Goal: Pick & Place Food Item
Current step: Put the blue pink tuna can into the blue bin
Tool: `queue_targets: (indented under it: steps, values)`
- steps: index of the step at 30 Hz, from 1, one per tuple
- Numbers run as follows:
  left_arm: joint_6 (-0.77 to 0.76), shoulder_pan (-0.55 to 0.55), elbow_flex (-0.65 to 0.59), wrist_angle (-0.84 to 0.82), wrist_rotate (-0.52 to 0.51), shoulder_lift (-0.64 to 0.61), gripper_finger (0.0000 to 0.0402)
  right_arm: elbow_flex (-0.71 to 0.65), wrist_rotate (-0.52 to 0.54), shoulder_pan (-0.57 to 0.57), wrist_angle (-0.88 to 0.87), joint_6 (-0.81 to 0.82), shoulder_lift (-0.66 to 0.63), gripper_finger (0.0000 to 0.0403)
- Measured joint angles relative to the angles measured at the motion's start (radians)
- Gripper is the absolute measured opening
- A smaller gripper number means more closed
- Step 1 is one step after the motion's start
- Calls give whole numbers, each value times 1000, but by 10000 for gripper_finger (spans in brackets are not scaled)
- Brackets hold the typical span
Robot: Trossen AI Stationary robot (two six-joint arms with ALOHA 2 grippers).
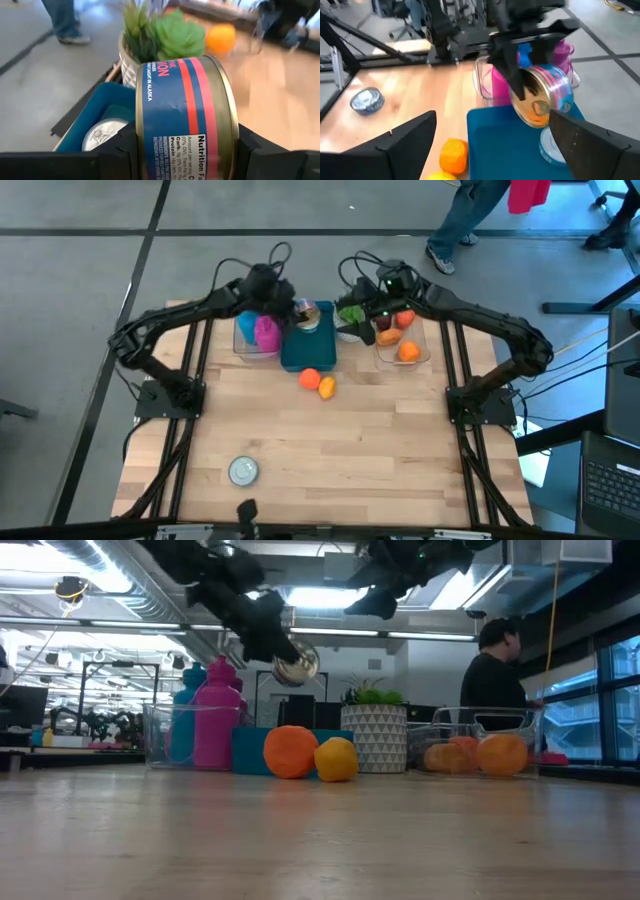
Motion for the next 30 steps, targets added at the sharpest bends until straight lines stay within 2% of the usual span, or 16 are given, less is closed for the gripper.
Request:
queue_targets:
  steps: [3, 6, 10, 14, 20, 25, 30]
  values:
    - [72, 12, 121, -116, 13, 95, 169, 0, 40, 23, -26, -12, -13, 381]
    - [141, 28, 241, -235, 93, 184, 169, -15, 73, 54, -14, -16, -40, 381]
    - [252, 39, 375, -410, 123, 292, 169, -83, 169, 96, 29, -35, -136, 381]
    - [372, 39, 483, -574, 98, 381, 169, -213, 213, 111, 133, -11, -268, 381]
    - [406, 24, 647, -756, 95, 507, 169, -462, 212, 114, 316, 97, -445, 381]
    - [451, -11, 792, -901, 67, 624, 169, -668, 213, 114, 483, 192, -528, 381]
    - [479, -34, 901, -1002, 21, 727, 169, -813, 213, 122, 619, 262, -577, 381]
